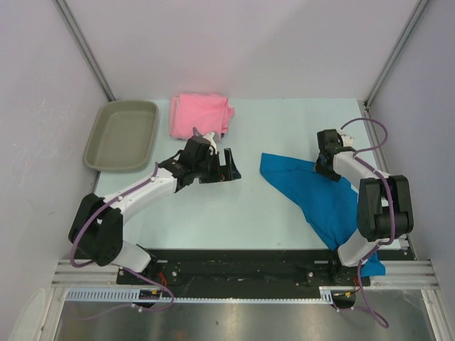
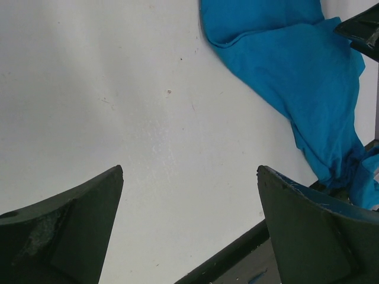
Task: Fold and stack the t-shirts
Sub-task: Flatten the tshirt out
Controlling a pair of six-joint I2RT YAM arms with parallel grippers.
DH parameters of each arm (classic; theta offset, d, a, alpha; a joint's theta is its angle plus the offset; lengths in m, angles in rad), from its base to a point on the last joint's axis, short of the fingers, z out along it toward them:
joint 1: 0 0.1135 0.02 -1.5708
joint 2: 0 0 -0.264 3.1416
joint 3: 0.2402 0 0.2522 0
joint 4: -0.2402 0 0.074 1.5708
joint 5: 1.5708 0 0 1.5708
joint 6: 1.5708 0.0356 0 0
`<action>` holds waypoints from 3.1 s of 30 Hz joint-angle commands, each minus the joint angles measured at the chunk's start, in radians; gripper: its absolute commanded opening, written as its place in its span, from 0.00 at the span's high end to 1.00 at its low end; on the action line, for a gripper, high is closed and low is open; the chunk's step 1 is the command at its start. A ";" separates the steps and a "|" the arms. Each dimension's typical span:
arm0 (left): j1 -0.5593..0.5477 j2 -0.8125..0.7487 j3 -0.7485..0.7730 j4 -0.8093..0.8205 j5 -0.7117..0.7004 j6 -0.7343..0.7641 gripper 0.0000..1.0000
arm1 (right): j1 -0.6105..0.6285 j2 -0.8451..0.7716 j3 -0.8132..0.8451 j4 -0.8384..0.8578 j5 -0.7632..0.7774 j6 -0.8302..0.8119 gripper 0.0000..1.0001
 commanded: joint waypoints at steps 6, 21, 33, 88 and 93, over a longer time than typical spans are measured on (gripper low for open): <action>0.014 -0.004 -0.017 0.041 0.017 0.013 0.00 | 0.001 0.033 -0.031 0.051 0.030 0.005 0.67; 0.027 -0.079 -0.071 0.018 0.000 0.016 0.00 | 0.125 -0.105 -0.028 0.102 0.033 -0.016 1.00; 0.093 -0.310 -0.106 -0.100 -0.082 0.030 0.00 | 0.815 -0.333 0.155 -0.202 0.230 0.055 1.00; -0.041 0.755 0.956 -0.681 -0.395 0.212 0.00 | 0.314 -0.127 -0.094 0.054 0.014 -0.041 0.00; -0.041 0.866 1.089 -0.764 -0.385 0.229 0.00 | 0.302 -0.194 -0.095 0.036 0.028 -0.041 0.00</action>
